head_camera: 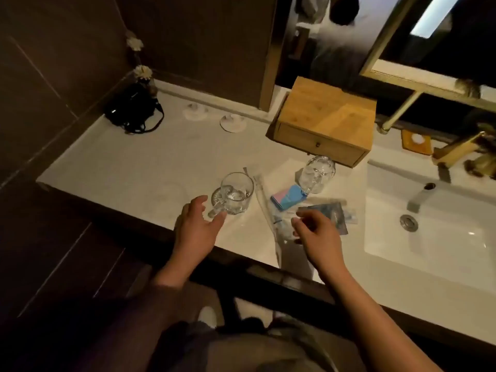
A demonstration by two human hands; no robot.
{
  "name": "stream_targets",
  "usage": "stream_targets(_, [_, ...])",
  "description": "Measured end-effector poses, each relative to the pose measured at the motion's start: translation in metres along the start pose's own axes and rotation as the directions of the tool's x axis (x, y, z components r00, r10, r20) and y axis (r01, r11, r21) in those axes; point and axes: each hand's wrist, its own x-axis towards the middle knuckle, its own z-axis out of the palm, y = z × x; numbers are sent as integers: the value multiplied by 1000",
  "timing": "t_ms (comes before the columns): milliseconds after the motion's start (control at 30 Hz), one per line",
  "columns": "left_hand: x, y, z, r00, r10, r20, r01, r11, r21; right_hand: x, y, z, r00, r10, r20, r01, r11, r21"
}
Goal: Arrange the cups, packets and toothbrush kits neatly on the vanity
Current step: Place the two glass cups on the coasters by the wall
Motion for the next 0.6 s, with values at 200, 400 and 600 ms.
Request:
stream_targets(200, [36,-9,-5,975,-37,220,43,999,-22,46,-27,-7,926,316,-208,-257,929,267])
stream_targets(400, [47,-12,-7,949,-30,314,62,994,-94,78,-28,1,912,315,-263,-282,946,157])
stream_targets(600, [40,3,-5,942,-50,331,134,962,-238,92,-24,3,915,296,-276,-274,955,116])
